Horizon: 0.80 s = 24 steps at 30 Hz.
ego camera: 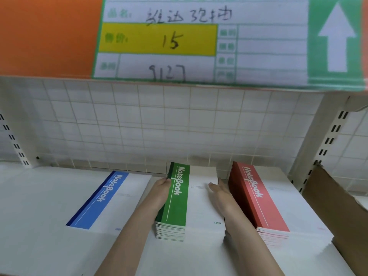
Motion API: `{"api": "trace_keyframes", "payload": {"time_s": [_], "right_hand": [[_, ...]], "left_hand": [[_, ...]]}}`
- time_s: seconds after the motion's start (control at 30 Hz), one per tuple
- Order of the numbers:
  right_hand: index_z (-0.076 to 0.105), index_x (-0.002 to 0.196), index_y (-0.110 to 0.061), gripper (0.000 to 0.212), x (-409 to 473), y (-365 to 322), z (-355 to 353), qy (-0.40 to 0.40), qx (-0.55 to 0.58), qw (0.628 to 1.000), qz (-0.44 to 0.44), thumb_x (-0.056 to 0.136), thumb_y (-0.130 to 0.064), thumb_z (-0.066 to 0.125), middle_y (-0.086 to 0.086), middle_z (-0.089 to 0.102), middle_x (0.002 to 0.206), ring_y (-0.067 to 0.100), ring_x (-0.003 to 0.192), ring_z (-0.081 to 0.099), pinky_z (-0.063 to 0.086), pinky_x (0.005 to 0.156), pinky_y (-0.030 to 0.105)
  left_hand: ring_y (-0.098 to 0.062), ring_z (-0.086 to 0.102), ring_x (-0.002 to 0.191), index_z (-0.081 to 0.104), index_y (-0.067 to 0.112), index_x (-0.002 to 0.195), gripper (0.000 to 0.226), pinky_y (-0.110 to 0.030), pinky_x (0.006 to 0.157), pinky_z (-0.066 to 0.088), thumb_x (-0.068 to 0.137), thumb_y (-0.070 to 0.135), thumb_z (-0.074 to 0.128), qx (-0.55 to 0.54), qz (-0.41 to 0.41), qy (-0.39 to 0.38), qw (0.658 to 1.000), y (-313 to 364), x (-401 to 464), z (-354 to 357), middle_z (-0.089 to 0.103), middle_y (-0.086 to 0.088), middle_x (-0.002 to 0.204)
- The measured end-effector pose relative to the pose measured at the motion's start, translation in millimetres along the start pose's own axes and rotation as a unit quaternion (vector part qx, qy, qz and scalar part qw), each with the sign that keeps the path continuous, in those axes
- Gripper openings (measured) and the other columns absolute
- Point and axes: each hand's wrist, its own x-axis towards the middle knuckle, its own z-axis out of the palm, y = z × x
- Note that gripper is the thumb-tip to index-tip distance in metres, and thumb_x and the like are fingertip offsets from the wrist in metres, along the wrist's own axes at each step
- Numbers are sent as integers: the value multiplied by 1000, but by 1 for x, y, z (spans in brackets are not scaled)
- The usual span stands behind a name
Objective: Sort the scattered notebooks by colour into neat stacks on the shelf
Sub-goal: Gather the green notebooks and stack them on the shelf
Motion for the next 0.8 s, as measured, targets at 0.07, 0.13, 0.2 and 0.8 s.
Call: {"api": "trace_keyframes", "payload": {"time_s": [0.07,0.13,0.2,0.8], "right_hand": [[18,151,-24,60,0,0,0,-3,9,1000,0,98,-25,47,3,36,149,25,135,37,27,114,36],[17,151,-24,62,-2,1,2,-2,10,1000,-2,98,-24,48,4,38,148,25,134,40,28,114,38],[16,151,-24,63,-3,1,2,3,7,1000,-7,98,-25,48,3,38,149,24,134,40,28,113,34],[16,151,-23,56,-9,-2,-1,-5,3,999,-49,101,-23,41,-1,35,150,11,124,40,28,86,13]], "left_hand": [[-11,61,65,60,18,90,31,-22,55,42,104,25,33,-1,0,-7,1000,-1,1,0,65,2,76],[-9,62,65,57,23,96,26,-20,52,43,104,29,33,2,-1,-12,1000,-3,4,1,65,4,78],[-9,62,65,58,21,103,26,-19,51,43,104,30,34,4,0,-15,1000,-6,7,1,66,5,79],[-23,67,83,48,15,137,49,-31,70,51,99,45,40,-95,-23,-43,994,-22,25,-2,68,-13,107]]}}
